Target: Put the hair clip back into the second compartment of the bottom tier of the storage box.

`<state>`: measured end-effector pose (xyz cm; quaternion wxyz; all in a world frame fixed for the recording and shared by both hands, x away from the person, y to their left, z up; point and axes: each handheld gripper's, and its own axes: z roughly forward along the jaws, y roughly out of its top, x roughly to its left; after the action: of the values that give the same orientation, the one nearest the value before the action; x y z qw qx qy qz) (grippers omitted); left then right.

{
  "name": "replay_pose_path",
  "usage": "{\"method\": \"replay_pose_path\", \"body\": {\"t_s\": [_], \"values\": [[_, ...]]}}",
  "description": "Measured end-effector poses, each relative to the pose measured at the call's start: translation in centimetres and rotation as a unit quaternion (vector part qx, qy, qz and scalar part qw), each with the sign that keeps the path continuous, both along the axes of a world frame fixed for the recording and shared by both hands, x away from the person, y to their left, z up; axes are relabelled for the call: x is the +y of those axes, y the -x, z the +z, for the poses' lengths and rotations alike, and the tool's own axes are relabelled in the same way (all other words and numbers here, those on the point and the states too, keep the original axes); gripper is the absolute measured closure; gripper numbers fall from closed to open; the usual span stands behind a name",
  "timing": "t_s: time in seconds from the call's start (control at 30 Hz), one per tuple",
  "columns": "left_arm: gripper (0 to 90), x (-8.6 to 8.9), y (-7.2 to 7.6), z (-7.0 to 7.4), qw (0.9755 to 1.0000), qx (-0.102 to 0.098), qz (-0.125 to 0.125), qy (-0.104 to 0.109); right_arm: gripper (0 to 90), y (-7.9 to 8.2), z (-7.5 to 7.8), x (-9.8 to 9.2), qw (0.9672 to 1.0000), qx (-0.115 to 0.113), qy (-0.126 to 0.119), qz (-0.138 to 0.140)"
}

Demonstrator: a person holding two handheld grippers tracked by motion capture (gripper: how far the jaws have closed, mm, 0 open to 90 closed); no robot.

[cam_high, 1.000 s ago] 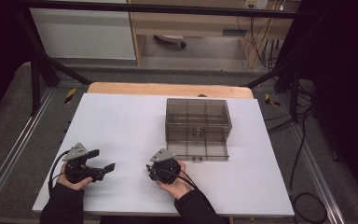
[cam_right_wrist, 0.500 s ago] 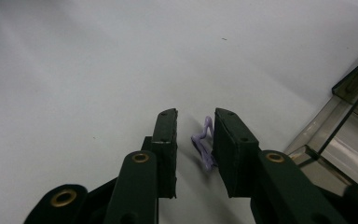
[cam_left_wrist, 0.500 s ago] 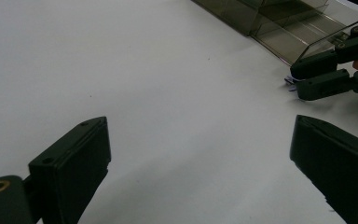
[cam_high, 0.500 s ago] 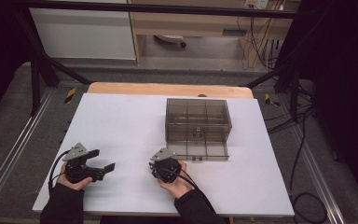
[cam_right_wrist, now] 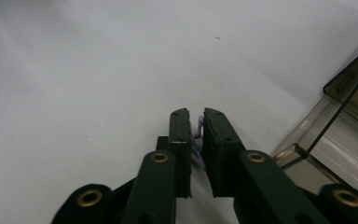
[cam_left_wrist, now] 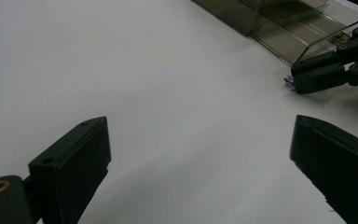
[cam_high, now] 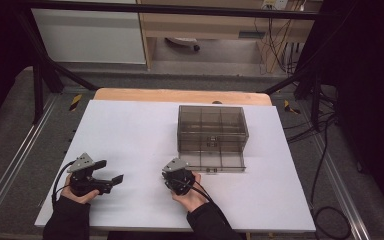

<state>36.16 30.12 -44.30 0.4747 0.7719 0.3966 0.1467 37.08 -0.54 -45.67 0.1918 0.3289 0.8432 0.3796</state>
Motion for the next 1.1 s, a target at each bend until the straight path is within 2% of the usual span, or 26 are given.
{"method": "replay_pose_path", "body": {"t_s": [0.4,0.83,1.1], "values": [[4.6,0.03,0.00,0.02,1.0000,-0.001,0.001,0.000,85.6,0.00,0.27,-0.23,1.0000,-0.004,0.002,0.001],[4.6,0.03,0.00,0.01,1.0000,0.000,0.001,0.000,89.7,0.02,0.70,-0.62,0.9995,-0.028,0.011,-0.011],[4.5,0.04,-0.01,0.01,1.0000,0.000,0.001,0.001,90.0,-0.11,0.89,-0.89,0.9992,-0.034,0.015,-0.015]]}}
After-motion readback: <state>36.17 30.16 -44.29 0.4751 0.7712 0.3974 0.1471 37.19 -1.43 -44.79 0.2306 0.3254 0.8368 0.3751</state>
